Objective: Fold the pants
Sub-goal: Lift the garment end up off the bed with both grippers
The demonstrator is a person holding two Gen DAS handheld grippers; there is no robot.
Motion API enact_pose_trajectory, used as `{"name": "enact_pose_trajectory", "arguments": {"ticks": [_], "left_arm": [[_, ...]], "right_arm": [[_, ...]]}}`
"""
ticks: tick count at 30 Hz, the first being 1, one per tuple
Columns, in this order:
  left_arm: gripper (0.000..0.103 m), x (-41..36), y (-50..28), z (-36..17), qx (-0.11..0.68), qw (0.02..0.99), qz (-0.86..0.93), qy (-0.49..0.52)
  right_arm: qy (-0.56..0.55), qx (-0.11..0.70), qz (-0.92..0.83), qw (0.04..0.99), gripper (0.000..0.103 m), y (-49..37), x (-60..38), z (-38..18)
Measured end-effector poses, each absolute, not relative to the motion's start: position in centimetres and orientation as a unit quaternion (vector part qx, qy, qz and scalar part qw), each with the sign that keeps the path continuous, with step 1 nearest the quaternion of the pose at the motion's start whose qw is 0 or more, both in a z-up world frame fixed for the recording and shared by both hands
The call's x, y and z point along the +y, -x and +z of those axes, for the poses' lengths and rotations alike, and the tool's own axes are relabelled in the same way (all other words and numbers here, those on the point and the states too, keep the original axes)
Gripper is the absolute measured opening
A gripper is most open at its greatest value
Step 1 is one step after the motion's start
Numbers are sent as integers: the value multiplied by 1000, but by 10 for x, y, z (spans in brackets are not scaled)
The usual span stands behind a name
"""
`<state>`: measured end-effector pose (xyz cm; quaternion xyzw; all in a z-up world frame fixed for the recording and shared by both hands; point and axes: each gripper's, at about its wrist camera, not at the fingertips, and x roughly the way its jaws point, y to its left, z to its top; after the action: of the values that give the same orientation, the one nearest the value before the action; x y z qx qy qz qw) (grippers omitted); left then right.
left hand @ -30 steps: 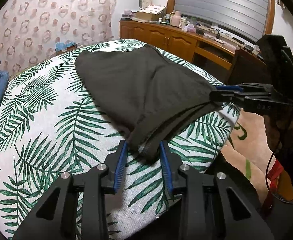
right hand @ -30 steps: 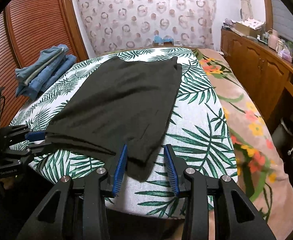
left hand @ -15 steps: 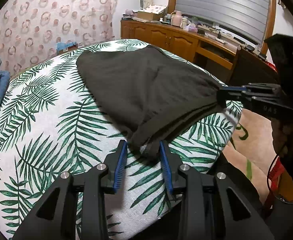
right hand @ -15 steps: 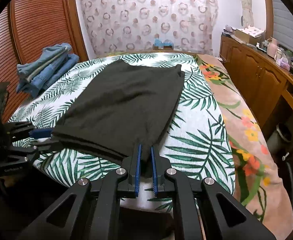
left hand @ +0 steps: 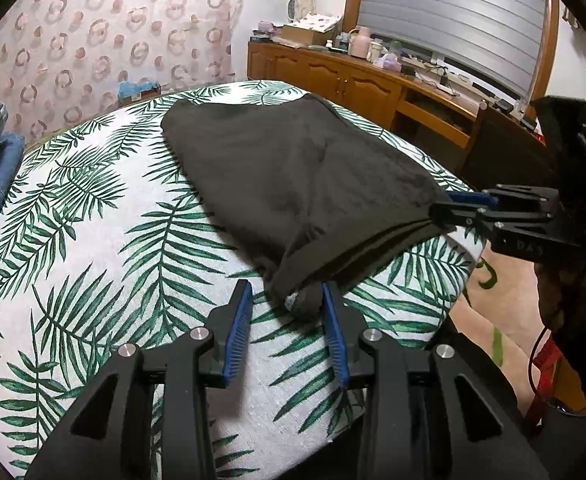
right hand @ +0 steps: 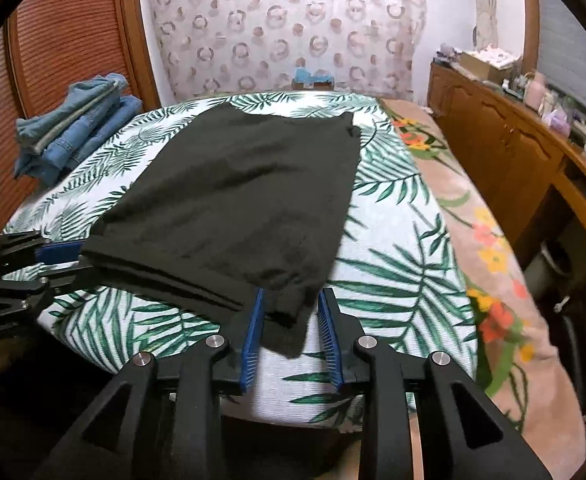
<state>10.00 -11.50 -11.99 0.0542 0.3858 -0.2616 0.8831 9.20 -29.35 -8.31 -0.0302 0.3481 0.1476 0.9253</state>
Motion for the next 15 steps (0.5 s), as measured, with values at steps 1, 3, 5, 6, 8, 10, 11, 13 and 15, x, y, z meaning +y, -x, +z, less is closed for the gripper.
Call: {"name": "enact_pose_trajectory", "arguments": {"ticks": [1, 3, 5, 6, 8, 10, 11, 13, 15], "left_arm": [[37, -115, -101, -120, 386, 883, -262, -52], [37, -114, -104, -120, 386, 883, -264, -45], [37, -113, -105, -120, 386, 882, -267, -39], [37, -113, -106, -120, 385, 882, -269, -38], [36, -113, -106, -120, 382, 882, -272, -40], [29, -115, -107, -121, 380, 880, -282, -40], [29, -117, -107, -121, 380, 879, -285, -41], [26, -119, -108, -121, 378, 880, -284, -46], [21, -121, -110, -120, 376, 879, -290, -49]], "right_arm": [[31, 348, 148, 925, 29, -92, -293, -83], [27, 349, 153, 924, 29, -92, -294, -84], [20, 351, 159, 923, 29, -92, -296, -85], [20, 351, 161, 922, 29, -92, -297, -85], [20, 352, 164, 922, 28, -92, -296, -85], [19, 352, 167, 921, 26, -92, -296, -85], [17, 353, 171, 919, 25, -93, -296, -85], [14, 355, 179, 917, 19, -93, -297, -85], [4, 356, 188, 915, 13, -93, -298, -86]]}}
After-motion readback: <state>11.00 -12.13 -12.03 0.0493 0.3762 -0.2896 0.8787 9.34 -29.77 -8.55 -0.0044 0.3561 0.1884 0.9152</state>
